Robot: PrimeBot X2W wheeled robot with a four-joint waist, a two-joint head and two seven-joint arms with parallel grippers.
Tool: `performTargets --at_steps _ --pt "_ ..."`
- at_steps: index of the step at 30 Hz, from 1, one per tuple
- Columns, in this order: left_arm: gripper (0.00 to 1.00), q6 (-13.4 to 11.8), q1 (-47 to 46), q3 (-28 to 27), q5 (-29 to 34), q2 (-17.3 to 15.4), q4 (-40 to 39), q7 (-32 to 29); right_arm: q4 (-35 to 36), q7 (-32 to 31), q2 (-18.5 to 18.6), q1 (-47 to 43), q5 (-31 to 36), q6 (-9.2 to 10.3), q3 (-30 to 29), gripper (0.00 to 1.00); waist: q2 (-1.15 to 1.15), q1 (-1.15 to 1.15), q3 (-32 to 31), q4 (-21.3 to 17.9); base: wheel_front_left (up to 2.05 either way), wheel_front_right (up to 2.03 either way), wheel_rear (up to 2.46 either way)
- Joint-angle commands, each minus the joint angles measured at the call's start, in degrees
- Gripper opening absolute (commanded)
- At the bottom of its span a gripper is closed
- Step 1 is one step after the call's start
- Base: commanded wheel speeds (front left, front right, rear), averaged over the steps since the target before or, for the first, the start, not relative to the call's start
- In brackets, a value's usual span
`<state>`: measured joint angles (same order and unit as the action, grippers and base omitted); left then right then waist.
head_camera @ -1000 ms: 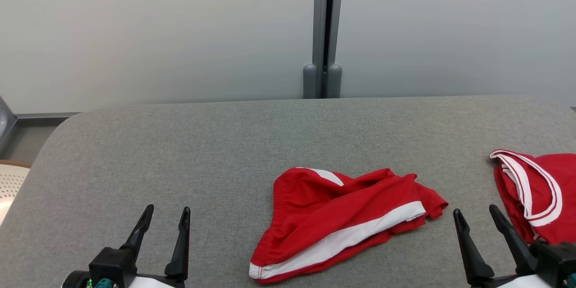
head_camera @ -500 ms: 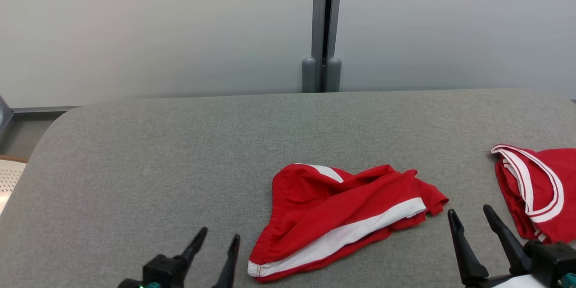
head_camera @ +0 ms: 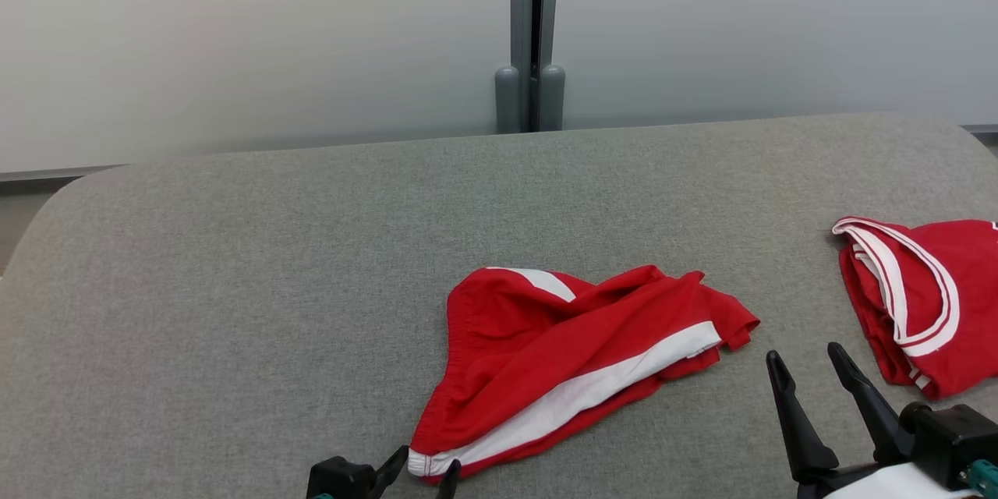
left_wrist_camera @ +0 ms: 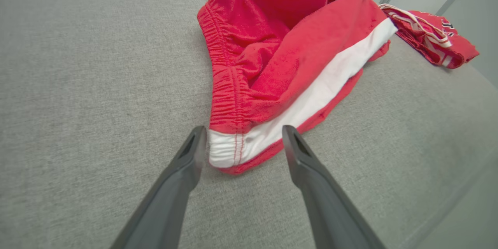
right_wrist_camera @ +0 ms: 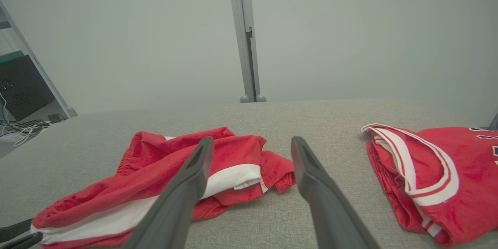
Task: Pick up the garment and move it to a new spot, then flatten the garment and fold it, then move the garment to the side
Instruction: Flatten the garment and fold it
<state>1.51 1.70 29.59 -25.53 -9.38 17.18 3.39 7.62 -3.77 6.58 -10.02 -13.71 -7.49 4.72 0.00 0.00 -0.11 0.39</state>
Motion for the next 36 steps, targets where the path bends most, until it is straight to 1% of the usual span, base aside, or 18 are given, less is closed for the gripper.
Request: performTargets --at_steps 1,2,4,5,6,10,13,19,25,31,32,33,34,35,36 --pt "0.98 0.71 -1.42 -0.16 -0.76 -0.03 1.52 -0.05 -0.12 -0.17 0.25 0.78 -0.4 0.0 -0.03 1.0 0.0 0.0 0.78 -0.51 0.0 0.0 0.0" --pt "0.75 0.91 -1.77 -0.29 -1.1 0.19 2.12 0.18 -0.16 -0.13 0.25 0.88 -0.4 0.0 -0.11 1.0 0.0 0.0 1.0 -0.6 0.0 0.0 0.0" --pt "0.19 1.29 -2.57 -0.22 -1.24 0.27 3.26 0.49 -0.29 -0.11 0.24 0.93 -0.57 0.0 -0.16 1.0 0.0 0.0 1.46 -0.85 0.0 0.0 0.0" --pt "0.19 1.29 -2.57 -0.22 -1.24 0.27 3.26 0.49 -0.29 -0.11 0.24 0.93 -0.57 0.0 -0.16 1.0 0.0 0.0 1.46 -0.85 0.0 0.0 0.0" --pt "0.0 1.5 -2.81 -0.2 -1.4 0.4 3.73 0.75 -0.43 -0.05 0.24 0.98 -0.71 0.0 -0.23 1.0 0.0 0.0 1.59 -0.89 0.0 0.0 0.0" --pt "0.0 1.93 -3.51 -0.28 -1.76 0.56 5.26 1.88 -1.28 0.22 0.45 1.29 -1.09 0.0 -0.73 1.0 0.0 0.0 1.78 -0.91 0.0 0.0 0.0" --pt "0.0 2.16 -3.97 0.06 -1.74 0.75 5.84 2.29 -3.3 0.24 0.96 1.57 -1.5 0.0 -1.69 1.0 0.0 0.0 1.89 -0.44 0.0 0.0 0.0" --pt "0.0 2.38 -5.92 0.51 -1.27 0.99 5.99 2.99 -10.4 1.26 2.6 4.61 -3.41 0.0 -2.99 1.0 0.0 0.0 3.48 1.41 0.0 0.0 0.0" --pt "0.0 2.97 -8.23 1.32 -0.89 1.27 6.08 3.57 -19.48 1.65 3.48 10.93 -5.4 0.0 -0.46 1.0 0.0 0.0 5.93 3.3 0.0 0.0 0.0" --pt "0.0 3.38 -10.04 1.93 -0.66 1.64 6.35 4.45 -26.65 2.82 4.0 15.97 -8.47 0.0 3.82 1.0 0.0 0.0 7.62 4.76 0.0 0.0 0.0" --pt "0.0 3.32 -10.23 1.94 -0.69 1.66 6.39 4.57 -27.49 3.03 4.08 16.67 -9.0 0.0 4.45 0.91 0.0 0.0 7.87 4.83 0.0 0.0 0.0" --pt "0.0 3.36 -10.46 1.96 -0.7 1.66 6.5 4.79 -28.42 3.33 4.27 17.39 -9.46 0.0 5.04 0.49 0.0 0.0 8.04 4.89 0.0 0.0 0.0" --pt "0.0 3.41 -10.66 1.98 -0.76 1.65 6.57 4.93 -29.3 3.33 4.37 18.04 -10.24 0.0 5.97 0.49 0.0 0.0 8.19 4.92 0.0 0.0 0.0" --pt "0.0 3.43 -10.84 1.93 -0.76 1.65 6.59 5.27 -30.06 3.67 4.46 18.72 -10.98 0.0 6.72 0.0 0.0 0.0 8.33 4.91 0.0 0.0 0.0" --pt "0.0 3.44 -10.96 1.91 -0.79 1.62 6.66 5.43 -30.76 4.08 4.77 19.31 -11.6 0.0 7.33 0.0 0.0 0.0 8.45 4.9 0.0 0.0 0.0"
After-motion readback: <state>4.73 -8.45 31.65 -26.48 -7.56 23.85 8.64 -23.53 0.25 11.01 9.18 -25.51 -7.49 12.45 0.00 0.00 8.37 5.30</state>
